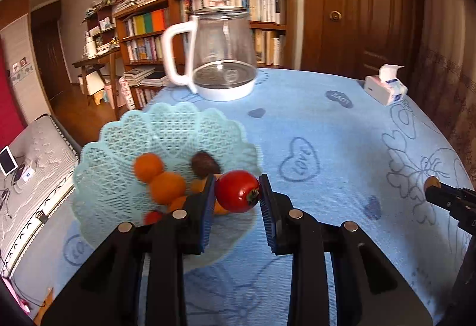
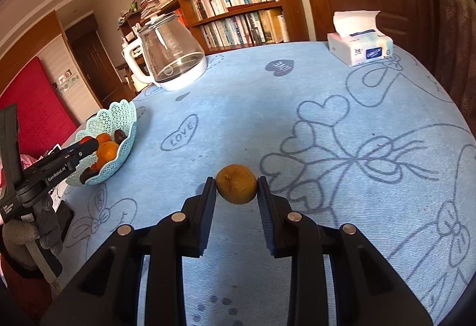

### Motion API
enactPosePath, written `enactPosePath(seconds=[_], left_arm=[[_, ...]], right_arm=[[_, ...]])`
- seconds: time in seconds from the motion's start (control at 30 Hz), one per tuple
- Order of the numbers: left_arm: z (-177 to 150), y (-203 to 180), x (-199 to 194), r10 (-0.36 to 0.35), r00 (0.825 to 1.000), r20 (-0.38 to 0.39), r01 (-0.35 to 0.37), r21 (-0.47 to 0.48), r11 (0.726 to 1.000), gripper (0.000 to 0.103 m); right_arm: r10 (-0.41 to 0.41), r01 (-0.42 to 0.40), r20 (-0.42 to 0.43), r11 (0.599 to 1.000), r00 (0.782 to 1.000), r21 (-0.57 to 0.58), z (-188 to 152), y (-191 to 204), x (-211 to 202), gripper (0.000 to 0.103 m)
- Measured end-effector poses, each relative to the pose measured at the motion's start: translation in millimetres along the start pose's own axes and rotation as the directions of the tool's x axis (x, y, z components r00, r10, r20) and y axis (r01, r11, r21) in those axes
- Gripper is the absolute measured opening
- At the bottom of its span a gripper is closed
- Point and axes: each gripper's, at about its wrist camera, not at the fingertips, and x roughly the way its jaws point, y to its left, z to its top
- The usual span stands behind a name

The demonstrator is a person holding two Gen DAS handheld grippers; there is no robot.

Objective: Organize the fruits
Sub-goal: 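Carry the tomato into the basket and open the left gripper, then carry the kiwi into the basket and open the right gripper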

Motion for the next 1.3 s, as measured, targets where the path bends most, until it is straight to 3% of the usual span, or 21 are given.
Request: enactPosePath(seconds=[0.17, 0.47, 0.97, 1.03, 1.13, 1.23, 1.3], left_arm=[[-2, 37, -1, 0.061, 0.998, -0.004, -0.061, -0.030, 0.998, 0.029], [-6, 88, 10, 0.055, 0.998, -0.035, -0.059, -0.119, 0.991, 0.029], [-14, 101, 28, 0.028, 0.997, -0.071, -0.039, -0.161, 0.986, 0.030], [-13, 103, 29, 0.029, 0.997, -0.078, -0.041, -0.169, 0.985, 0.033], [-12, 108, 28, 0.027, 0.997, -0.078, -0.041, -0.184, 0.982, 0.054], [-8, 118, 21, 0.029, 0.998, -0.062, -0.041, -0.213, 0.976, 0.057], [-6, 124, 16, 0.042, 0.998, -0.048, -0.052, -0.232, 0.971, 0.065]], right_arm=[[0.019, -0.019, -0.008, 1.000, 1.000, -0.019, 1, 15, 4, 0.029], [0.053, -0.054, -0.029, 0.997, 0.998, -0.050, 3, 44, 17, 0.029], [0.093, -0.098, -0.067, 0.991, 0.993, -0.088, 2, 82, 37, 0.029], [0.098, -0.104, -0.068, 0.990, 0.993, -0.092, 2, 86, 38, 0.029], [0.101, -0.108, -0.069, 0.989, 0.992, -0.098, 2, 89, 38, 0.029], [0.104, -0.110, -0.067, 0.989, 0.992, -0.100, 2, 91, 38, 0.029], [0.108, -0.114, -0.066, 0.988, 0.992, -0.101, 2, 93, 38, 0.029]])
